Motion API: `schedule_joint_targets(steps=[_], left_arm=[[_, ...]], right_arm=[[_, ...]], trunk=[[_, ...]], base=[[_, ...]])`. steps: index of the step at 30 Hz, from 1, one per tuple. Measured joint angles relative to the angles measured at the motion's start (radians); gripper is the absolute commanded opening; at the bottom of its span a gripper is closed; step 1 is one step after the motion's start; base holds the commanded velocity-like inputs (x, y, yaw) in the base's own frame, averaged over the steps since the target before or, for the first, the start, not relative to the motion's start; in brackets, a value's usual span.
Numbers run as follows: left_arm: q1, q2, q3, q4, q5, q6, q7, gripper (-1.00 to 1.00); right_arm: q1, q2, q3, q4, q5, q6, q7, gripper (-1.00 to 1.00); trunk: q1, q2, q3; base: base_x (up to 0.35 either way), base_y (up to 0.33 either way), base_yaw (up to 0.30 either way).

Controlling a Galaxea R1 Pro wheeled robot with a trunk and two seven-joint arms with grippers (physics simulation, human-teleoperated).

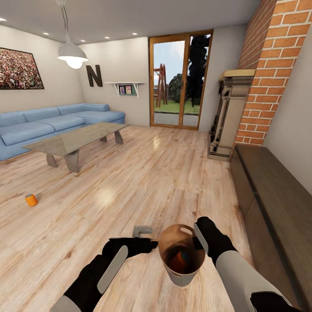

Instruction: Put the three can of soda from the living room inside the tash can in the kitchen.

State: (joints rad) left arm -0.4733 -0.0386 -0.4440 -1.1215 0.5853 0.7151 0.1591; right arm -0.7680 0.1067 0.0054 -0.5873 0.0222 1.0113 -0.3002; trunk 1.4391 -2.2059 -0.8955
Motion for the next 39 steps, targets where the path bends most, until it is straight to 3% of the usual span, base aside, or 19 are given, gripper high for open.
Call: schedule_joint_targets(steps=[5, 9, 10, 15, 20, 23, 27, 33, 39], left_arm=[[-0.005, 0.041, 0.022, -0.029, 0.005, 0.019, -0.001, 1.00], [-0.006, 0.059, 0.130, -0.054, 0.004, 0.052, -0.006, 1.00], [-0.006, 0.064, 0.172, -0.059, 0.001, 0.068, -0.009, 1.00], [-0.007, 0.083, 0.243, -0.059, 0.001, 0.088, -0.002, 1.00], [-0.009, 0.089, 0.261, -0.052, 0.002, 0.089, 0.034, 1.00], [-0.010, 0.088, 0.266, -0.003, 0.004, 0.084, 0.143, 1.00], [-0.010, 0.084, 0.269, 0.078, 0.009, 0.081, 0.209, 1.00], [-0.009, 0.082, 0.270, 0.129, 0.013, 0.088, 0.232, 1.00], [-0.007, 0.082, 0.265, 0.137, 0.009, 0.093, 0.239, 1.00]], right_arm=[[0.000, -0.003, 0.000, 0.000, -0.021, -0.003, 0.005, -1.00], [0.000, -0.004, 0.001, 0.000, -0.006, -0.001, 0.006, -1.00], [0.000, -0.004, 0.001, 0.000, -0.007, -0.001, 0.006, -1.00], [0.000, -0.002, 0.001, 0.000, -0.013, -0.001, 0.007, -1.00], [0.000, -0.001, 0.004, 0.000, -0.011, 0.000, 0.006, -1.00], [0.000, 0.001, 0.006, -0.003, -0.010, 0.001, 0.006, -1.00], [0.000, 0.005, 0.011, -0.009, -0.011, 0.001, 0.006, -1.00], [0.001, 0.009, 0.015, -0.031, -0.012, 0.001, 0.006, -1.00], [0.009, 0.021, 0.016, -0.202, -0.009, 0.036, 0.008, -1.00]], trunk=[[0.000, 0.000, 0.000], [0.000, 0.000, 0.000], [0.000, 0.000, 0.000], [0.000, 0.000, 0.000], [0.000, 0.000, 0.000], [0.000, 0.000, 0.000], [0.000, 0.000, 0.000], [0.000, 0.000, 0.000], [0.000, 0.000, 0.000]], base=[[0.000, 0.000, 0.000], [0.000, 0.000, 0.000], [0.000, 0.000, 0.000], [0.000, 0.000, 0.000], [0.000, 0.000, 0.000], [0.000, 0.000, 0.000], [0.000, 0.000, 0.000], [0.000, 0.000, 0.000], [0.000, 0.000, 0.000]])
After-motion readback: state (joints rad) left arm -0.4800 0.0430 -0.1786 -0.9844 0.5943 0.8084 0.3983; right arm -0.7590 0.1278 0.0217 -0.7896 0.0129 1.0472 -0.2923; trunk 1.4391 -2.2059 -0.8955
